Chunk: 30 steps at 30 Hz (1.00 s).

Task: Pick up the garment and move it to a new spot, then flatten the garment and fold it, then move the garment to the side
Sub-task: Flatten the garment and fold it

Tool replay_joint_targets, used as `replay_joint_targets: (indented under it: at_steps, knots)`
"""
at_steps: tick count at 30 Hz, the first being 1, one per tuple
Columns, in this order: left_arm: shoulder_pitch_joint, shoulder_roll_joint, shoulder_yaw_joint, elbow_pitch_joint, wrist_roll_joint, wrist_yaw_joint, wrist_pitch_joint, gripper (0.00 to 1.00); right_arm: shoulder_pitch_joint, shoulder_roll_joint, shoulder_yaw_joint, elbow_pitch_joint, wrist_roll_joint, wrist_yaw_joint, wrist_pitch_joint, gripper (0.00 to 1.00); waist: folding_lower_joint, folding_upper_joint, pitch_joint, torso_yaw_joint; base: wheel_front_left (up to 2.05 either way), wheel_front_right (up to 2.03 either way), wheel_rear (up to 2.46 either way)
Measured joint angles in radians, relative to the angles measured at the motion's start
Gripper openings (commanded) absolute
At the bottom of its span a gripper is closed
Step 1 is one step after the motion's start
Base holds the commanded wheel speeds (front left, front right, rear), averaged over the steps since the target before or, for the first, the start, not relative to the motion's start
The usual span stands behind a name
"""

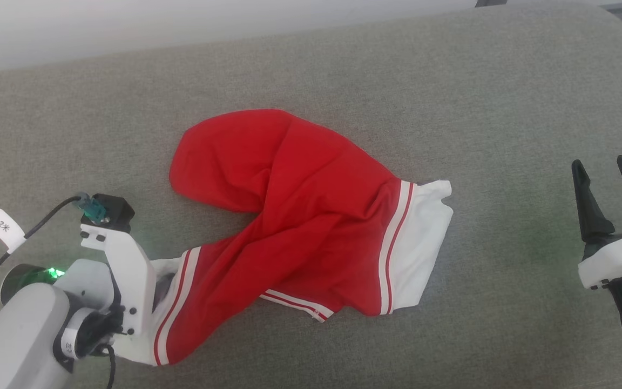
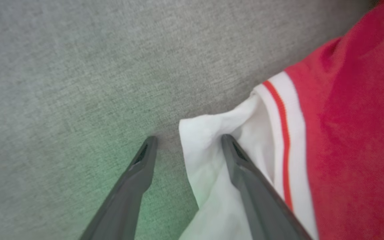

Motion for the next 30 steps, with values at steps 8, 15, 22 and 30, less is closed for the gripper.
replay_joint_targets:
  at_steps: [8, 15, 22, 30]
  knots:
    - [-0.041, -0.038, 0.006, 0.109, -0.025, -0.018, -0.026, 0.00, -0.019, -0.008, 0.007, 0.019, 0.003, 0.000, -0.008, 1.00, 0.0000, 0.0000, 0.013, 0.005, 0.00, 0.00, 0.00]
    - [-0.047, -0.039, 0.021, 0.115, -0.026, -0.031, -0.092, 0.00, -0.022, -0.019, 0.006, 0.023, 0.004, 0.000, -0.012, 1.00, 0.0000, 0.0000, 0.009, 0.024, 0.00, 0.00, 0.00]
    - [-0.049, 0.035, 0.052, 0.050, 0.014, 0.001, -0.108, 0.00, -0.022, -0.021, -0.001, 0.021, 0.000, 0.000, -0.013, 1.00, 0.0000, 0.0000, -0.004, 0.045, 0.00, 0.00, 0.00]
    - [-0.007, 0.129, 0.096, 0.005, 0.036, 0.066, -0.101, 0.00, -0.019, -0.018, -0.003, 0.007, -0.008, 0.000, -0.007, 1.00, 0.0000, 0.0000, -0.010, 0.058, 0.00, 0.00, 0.00]
